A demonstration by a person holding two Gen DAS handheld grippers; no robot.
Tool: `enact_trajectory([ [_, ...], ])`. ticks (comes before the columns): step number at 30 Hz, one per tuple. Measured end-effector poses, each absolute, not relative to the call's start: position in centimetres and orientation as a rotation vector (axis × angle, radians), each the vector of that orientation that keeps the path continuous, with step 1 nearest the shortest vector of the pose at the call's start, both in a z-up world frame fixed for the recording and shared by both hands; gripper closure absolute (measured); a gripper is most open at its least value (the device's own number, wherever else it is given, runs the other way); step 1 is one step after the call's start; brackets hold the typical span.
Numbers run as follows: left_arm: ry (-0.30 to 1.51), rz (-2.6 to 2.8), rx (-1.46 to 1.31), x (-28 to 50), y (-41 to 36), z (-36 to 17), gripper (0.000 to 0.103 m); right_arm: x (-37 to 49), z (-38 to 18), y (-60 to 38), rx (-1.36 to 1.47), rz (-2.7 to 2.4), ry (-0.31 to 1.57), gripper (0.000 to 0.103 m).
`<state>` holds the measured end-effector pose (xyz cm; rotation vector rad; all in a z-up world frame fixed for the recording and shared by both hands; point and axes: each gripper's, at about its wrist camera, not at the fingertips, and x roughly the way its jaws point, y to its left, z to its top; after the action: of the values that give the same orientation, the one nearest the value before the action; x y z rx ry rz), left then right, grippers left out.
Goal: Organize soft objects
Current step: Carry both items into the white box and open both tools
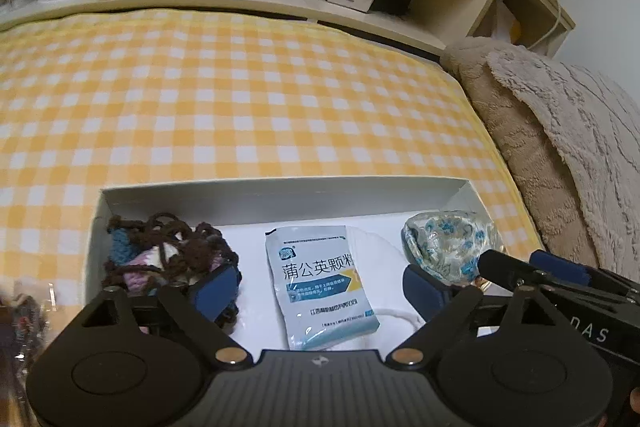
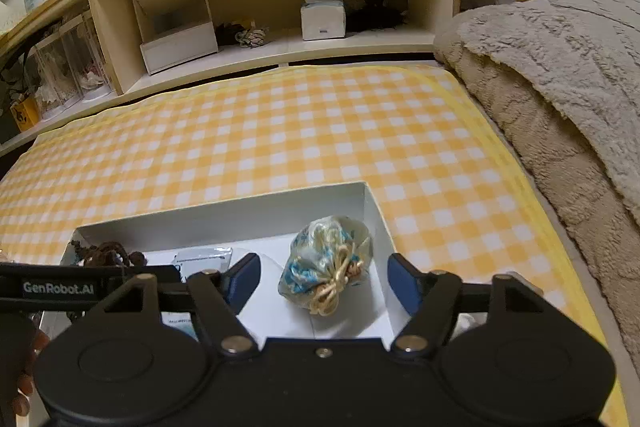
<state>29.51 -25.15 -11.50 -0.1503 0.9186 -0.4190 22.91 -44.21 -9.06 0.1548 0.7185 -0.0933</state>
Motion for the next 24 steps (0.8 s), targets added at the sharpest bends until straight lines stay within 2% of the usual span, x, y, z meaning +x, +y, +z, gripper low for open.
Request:
enact_trajectory([
  [5,0.900,-0.412,-0.116,28.2,-24.8,-10.1,0.000,21.7,-8.4,-44.3,0.163,-0.103,0.715,0.024],
  [15,0.861,-0.394,-0.067,25.1,-23.6,-7.8,0.000,18.8,-7.0,-43.9,0.164,-0.120,0.694,0.007],
  [24,0.822,-0.378,-0.054,22.5,-21.9,-6.2,0.000,16.4,-4.8,-42.5,0.119,-0.150,0.666,0.000],
])
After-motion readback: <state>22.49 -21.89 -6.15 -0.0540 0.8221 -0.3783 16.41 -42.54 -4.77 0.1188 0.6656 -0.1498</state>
